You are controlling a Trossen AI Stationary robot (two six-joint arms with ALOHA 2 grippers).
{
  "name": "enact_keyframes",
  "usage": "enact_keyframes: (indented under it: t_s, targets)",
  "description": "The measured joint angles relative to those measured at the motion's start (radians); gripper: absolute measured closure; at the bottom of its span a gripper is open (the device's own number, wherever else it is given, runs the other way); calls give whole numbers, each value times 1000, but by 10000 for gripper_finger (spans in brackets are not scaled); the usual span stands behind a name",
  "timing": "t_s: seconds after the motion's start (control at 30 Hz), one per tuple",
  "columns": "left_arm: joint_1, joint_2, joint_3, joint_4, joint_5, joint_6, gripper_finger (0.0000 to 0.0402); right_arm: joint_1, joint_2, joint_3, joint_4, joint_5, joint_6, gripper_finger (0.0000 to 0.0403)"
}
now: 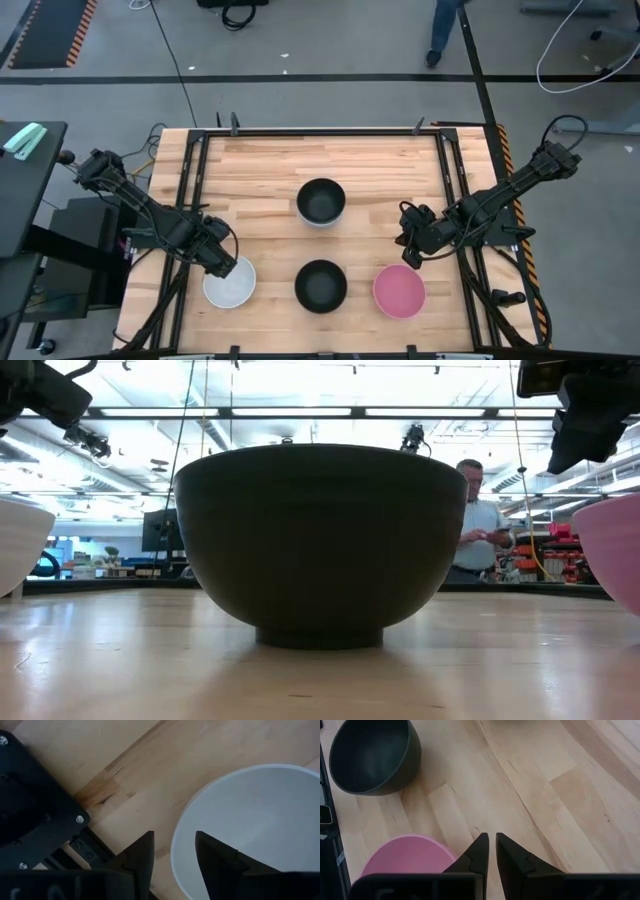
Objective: Nest bowls inside each other
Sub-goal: Stack the white bowl on top of the black bowl
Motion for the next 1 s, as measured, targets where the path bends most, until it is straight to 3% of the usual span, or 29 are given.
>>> enact_keyframes:
  t_s: [0.63, 0.9, 1.0]
  targets:
    - [0, 108, -1, 40, 23, 19, 262, 0, 0, 0, 1, 0, -6, 360]
    - [16, 111, -206, 268, 218, 5, 263, 0, 0, 0, 1, 0, -6, 360]
    - [15, 110, -242, 315, 237, 15, 267, 0, 0, 0, 1, 0, -6, 360]
